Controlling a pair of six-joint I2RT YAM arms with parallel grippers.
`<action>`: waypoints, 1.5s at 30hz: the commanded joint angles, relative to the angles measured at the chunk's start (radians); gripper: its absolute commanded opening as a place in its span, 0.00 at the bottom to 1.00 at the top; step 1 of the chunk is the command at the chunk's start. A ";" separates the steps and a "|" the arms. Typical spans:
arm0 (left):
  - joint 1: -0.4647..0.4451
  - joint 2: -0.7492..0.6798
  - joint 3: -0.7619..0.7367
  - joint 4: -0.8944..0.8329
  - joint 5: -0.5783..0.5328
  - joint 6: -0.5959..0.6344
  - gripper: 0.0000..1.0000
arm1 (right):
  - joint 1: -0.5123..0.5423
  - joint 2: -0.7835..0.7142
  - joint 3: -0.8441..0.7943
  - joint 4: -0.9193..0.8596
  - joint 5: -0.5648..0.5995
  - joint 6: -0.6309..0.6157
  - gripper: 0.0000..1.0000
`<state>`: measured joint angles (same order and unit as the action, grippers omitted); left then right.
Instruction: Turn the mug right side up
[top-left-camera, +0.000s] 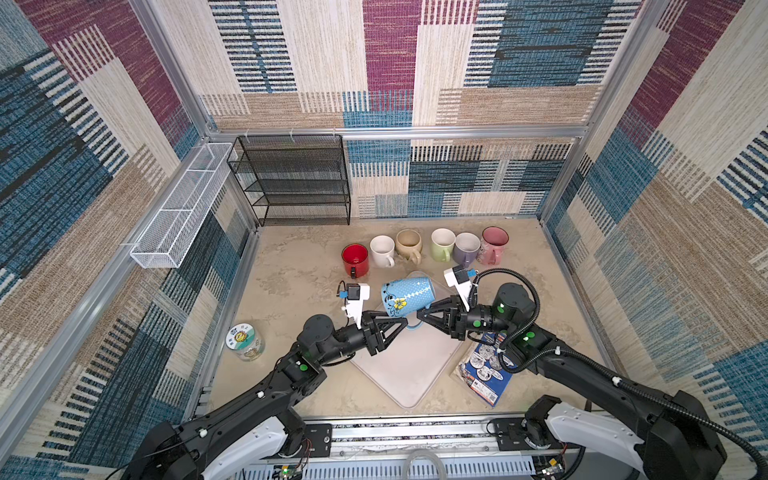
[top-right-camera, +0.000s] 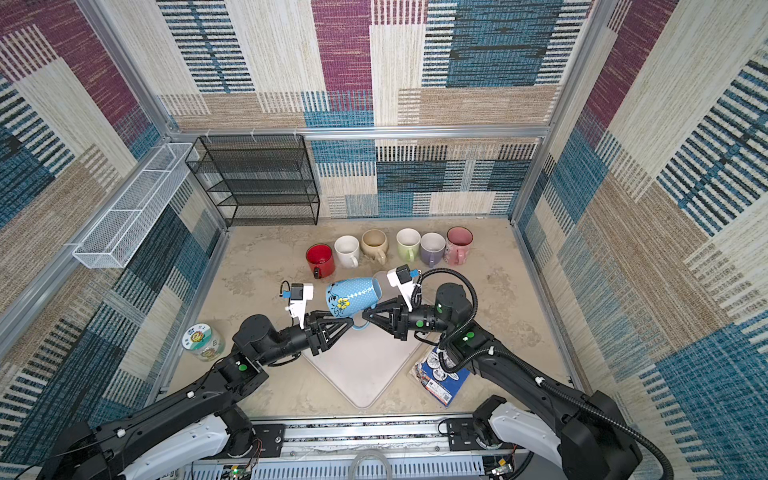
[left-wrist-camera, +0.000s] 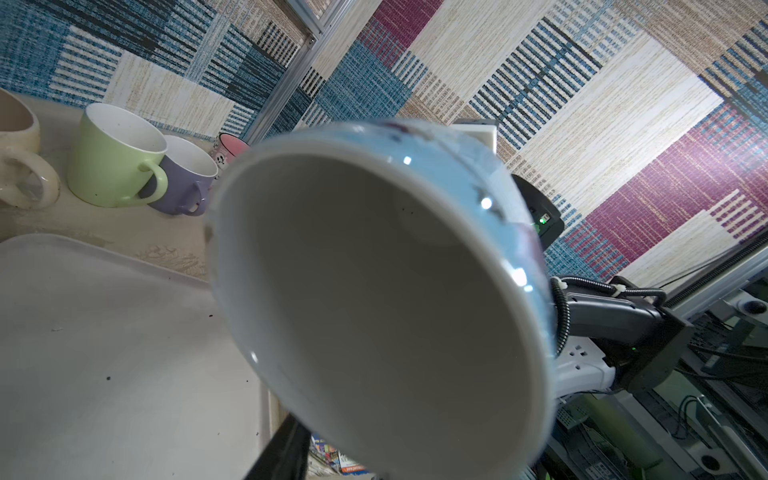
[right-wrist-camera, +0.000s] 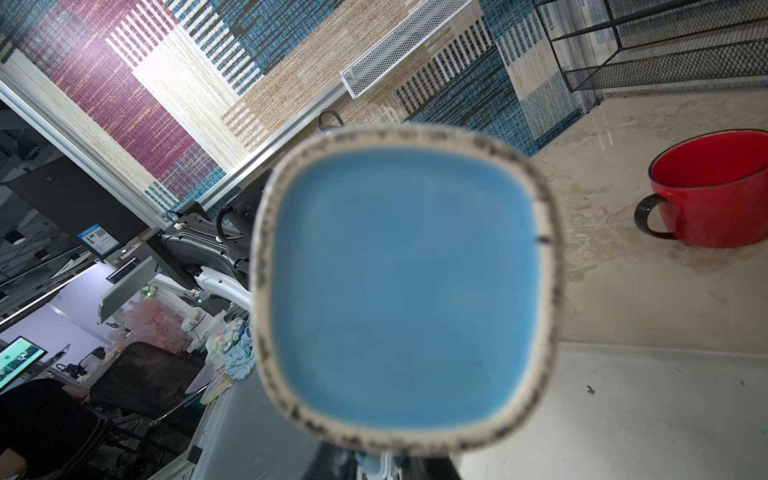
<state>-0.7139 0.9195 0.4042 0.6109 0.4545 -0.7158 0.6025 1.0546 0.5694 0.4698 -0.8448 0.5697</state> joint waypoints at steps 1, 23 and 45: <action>0.003 0.016 0.015 0.086 -0.005 -0.014 0.46 | 0.001 0.008 -0.012 0.149 -0.028 0.053 0.00; 0.030 0.085 0.051 0.195 0.020 -0.055 0.26 | 0.002 0.127 -0.072 0.328 -0.060 0.133 0.00; 0.048 0.010 0.002 0.109 -0.060 -0.041 0.00 | 0.002 0.150 -0.025 0.124 0.010 -0.011 0.52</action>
<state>-0.6689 0.9569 0.4091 0.6754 0.4469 -0.7853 0.6041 1.2034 0.5285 0.6823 -0.8364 0.6132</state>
